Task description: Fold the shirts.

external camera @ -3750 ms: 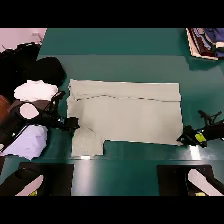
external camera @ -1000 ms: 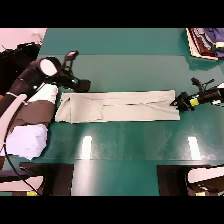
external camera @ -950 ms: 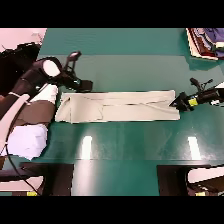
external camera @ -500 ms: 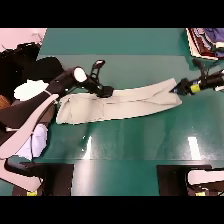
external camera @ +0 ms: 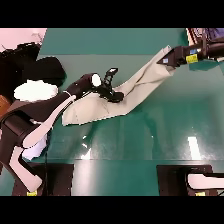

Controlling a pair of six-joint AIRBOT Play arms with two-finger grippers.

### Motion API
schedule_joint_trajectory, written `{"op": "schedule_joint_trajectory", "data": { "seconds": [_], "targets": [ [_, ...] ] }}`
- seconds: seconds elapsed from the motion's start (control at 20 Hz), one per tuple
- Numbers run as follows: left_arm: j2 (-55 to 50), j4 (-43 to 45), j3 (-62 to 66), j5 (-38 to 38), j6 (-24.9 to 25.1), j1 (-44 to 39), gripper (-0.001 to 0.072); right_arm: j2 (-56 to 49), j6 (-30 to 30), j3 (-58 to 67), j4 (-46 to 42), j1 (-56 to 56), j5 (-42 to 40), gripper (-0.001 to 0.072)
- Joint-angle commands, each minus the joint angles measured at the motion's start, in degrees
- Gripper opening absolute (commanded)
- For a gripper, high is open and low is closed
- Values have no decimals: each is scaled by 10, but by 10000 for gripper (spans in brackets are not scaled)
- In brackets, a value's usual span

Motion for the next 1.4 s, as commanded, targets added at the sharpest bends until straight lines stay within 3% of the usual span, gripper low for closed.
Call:
{"op": "schedule_joint_trajectory", "data": {
  "seconds": [0.0, 0.25, 0.5, 0.7, 0.75, 0.8, 0.85, 0.9, 1.0, 1.15, 1.35],
  "targets": [
    [-6, 1, 3, 14, 1, -1, 27, 2, 7, 28, 9, 48, -15, 15],
    [32, 58, 33, -47, -16, 36, 26, 2, 4, 28, 8, 113, -43, 14],
    [193, 169, 33, -98, -13, 180, 27, -41, -41, 33, 72, 240, -134, 15],
    [300, 197, 33, -123, -13, 282, 27, -159, -80, 124, 77, 383, -213, 21],
    [316, 197, 33, -127, -12, 298, 27, -188, -86, 150, 78, 407, -223, 175],
    [330, 197, 33, -134, -9, 311, 27, -215, -89, 175, 77, 426, -221, 504],
    [336, 197, 33, -141, -9, 319, 27, -234, -88, 195, 78, 435, -205, 599],
    [340, 197, 33, -150, -8, 325, 27, -244, -87, 205, 77, 436, -179, 579],
    [340, 197, 33, -166, 3, 328, 27, -228, -73, 172, 76, 415, -143, 463],
    [340, 196, 33, -172, 6, 328, 28, -174, -68, 61, 53, 344, -101, 449],
    [340, 187, 33, -172, 6, 328, 27, -88, -11, -135, -67, 217, -133, 450]
  ]
}}
